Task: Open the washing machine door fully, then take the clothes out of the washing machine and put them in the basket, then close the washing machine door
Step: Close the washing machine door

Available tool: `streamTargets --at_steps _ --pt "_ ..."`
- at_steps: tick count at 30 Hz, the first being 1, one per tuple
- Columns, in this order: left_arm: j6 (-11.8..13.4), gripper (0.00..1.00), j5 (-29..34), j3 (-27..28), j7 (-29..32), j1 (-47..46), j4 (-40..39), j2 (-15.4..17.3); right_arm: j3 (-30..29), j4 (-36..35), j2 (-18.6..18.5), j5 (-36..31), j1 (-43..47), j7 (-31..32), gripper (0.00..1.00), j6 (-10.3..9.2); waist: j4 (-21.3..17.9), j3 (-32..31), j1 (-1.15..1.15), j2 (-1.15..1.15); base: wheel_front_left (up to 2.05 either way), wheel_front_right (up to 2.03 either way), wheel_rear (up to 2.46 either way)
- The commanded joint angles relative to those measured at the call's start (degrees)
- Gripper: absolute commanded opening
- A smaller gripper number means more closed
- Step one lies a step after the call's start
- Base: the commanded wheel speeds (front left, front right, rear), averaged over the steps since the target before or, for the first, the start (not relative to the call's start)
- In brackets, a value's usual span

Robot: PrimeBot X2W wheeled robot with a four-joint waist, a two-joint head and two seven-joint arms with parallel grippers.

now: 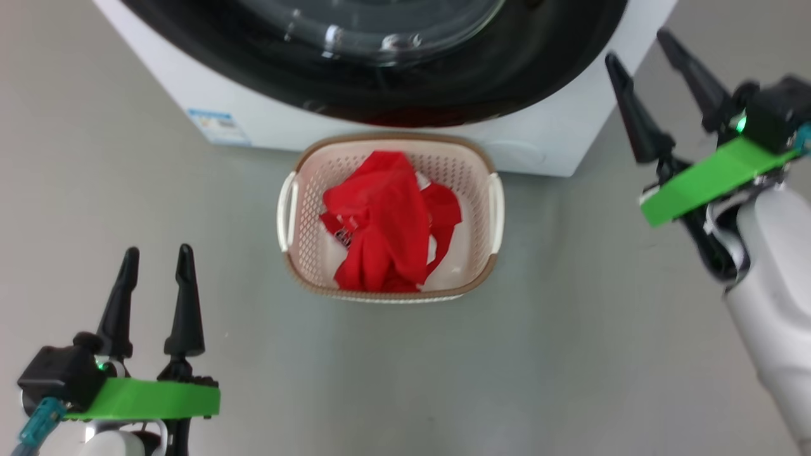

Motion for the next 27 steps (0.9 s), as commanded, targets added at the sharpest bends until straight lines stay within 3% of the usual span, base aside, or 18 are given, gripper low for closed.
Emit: streamTargets --at_steps 1,9,27 --pt "-0.2 1.00 0.3 2.1 -0.5 0.6 -1.0 2.0 -0.6 -2.2 0.7 -0.4 3.4 -0.3 1.00 -0.14 -2.7 -3.0 0.00 0.00 0.00 0.00 0.00" --pt "0.0 1.00 -0.1 2.2 -0.2 2.2 -0.6 3.0 -4.8 -5.9 2.9 -2.0 12.9 -0.3 1.00 -0.14 -6.0 -6.4 0.00 0.00 0.00 0.00 0.00" --pt "0.6 1.00 -1.6 2.0 0.4 4.8 -1.5 3.8 -8.5 -9.9 5.7 -2.9 25.0 -0.3 1.00 -0.14 -9.9 -10.6 0.00 0.00 0.00 0.00 0.00"
